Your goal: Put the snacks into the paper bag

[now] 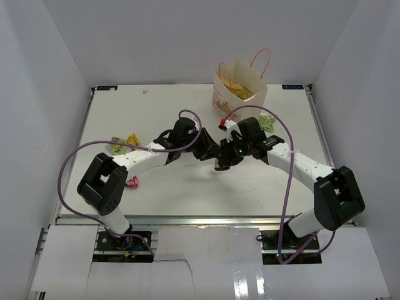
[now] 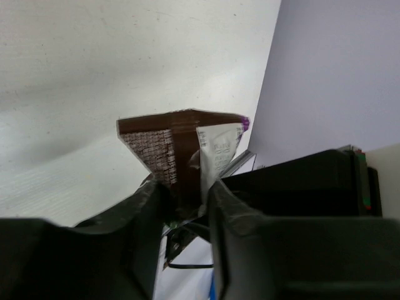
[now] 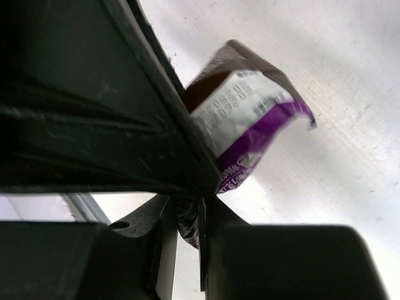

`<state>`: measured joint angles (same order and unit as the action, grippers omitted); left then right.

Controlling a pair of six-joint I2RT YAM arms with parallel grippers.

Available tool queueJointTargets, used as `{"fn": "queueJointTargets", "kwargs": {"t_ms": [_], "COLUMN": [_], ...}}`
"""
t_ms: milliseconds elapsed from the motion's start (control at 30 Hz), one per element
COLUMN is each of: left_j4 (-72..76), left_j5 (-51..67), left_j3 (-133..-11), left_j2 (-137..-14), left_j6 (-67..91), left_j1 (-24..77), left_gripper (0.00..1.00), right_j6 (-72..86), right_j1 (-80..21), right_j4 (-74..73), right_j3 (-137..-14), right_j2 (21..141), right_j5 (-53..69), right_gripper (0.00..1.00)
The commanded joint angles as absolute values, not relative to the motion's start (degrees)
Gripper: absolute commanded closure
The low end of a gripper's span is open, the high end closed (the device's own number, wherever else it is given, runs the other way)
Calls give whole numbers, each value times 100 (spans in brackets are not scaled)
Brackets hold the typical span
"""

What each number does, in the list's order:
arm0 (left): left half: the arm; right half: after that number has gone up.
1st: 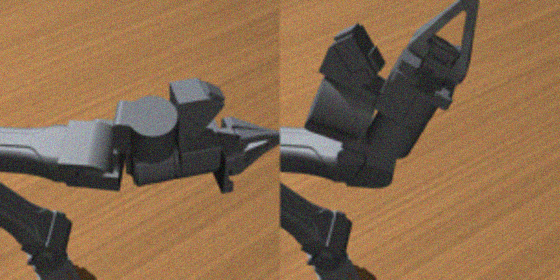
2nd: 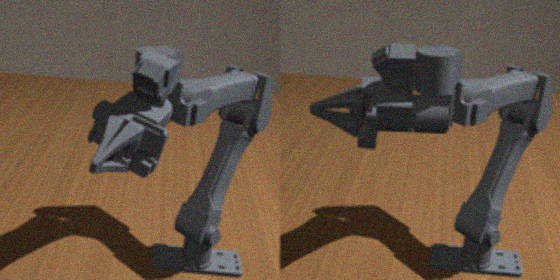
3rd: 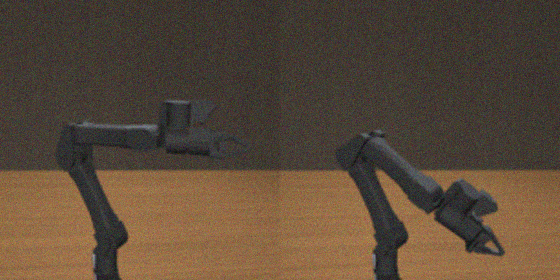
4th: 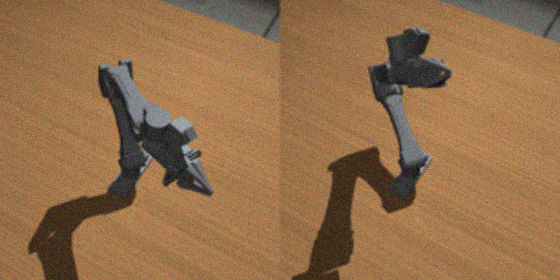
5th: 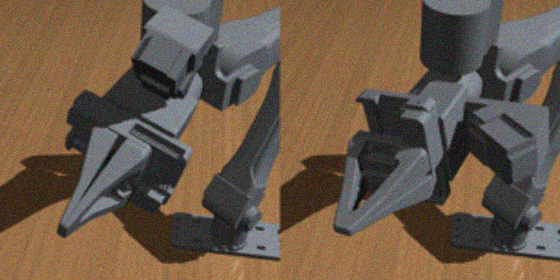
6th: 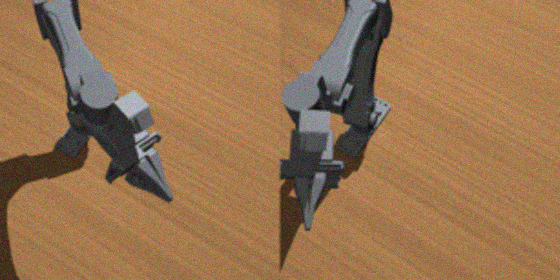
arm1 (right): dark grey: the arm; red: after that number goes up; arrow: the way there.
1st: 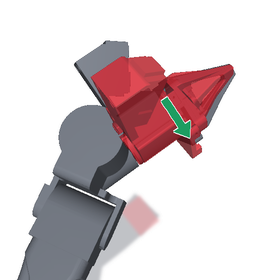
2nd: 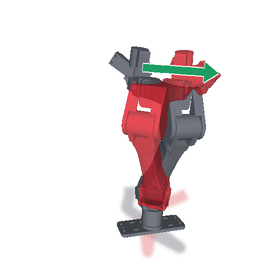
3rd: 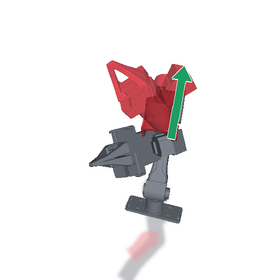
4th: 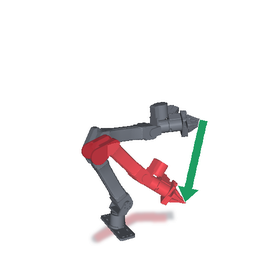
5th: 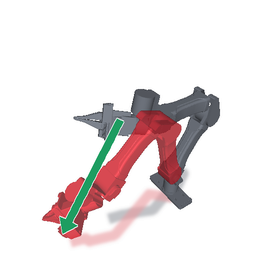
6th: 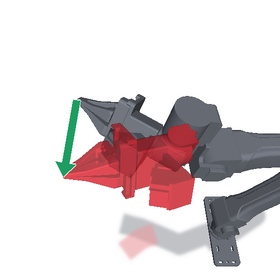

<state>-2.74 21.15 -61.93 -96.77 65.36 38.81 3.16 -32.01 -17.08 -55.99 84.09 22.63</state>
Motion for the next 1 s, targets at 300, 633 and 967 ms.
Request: {"fn": "queueJointTargets", "kwargs": {"t_ms": [300, 633, 967], "left_j4": [-1027, -1942, -2118], "left_j5": [1619, 449, 167], "left_j3": [-6784, -6320, -5537], "left_j2": [-7903, -6813, -6153], "left_j6": [4475, 3709, 3885], "left_j1": [3042, 2716, 2646], "left_gripper": [2, 2, 2], "right_j6": [-2776, -2619, -2873], "right_j1": [-2857, -1670, -1670], "right_j4": [-2224, -2259, -1653], "right_j3": [-6450, -10377, -11785], "right_j2": [7304, 8795, 10783], "right_j5": [2883, 2128, 484], "right_gripper": [92, 92, 91]}}
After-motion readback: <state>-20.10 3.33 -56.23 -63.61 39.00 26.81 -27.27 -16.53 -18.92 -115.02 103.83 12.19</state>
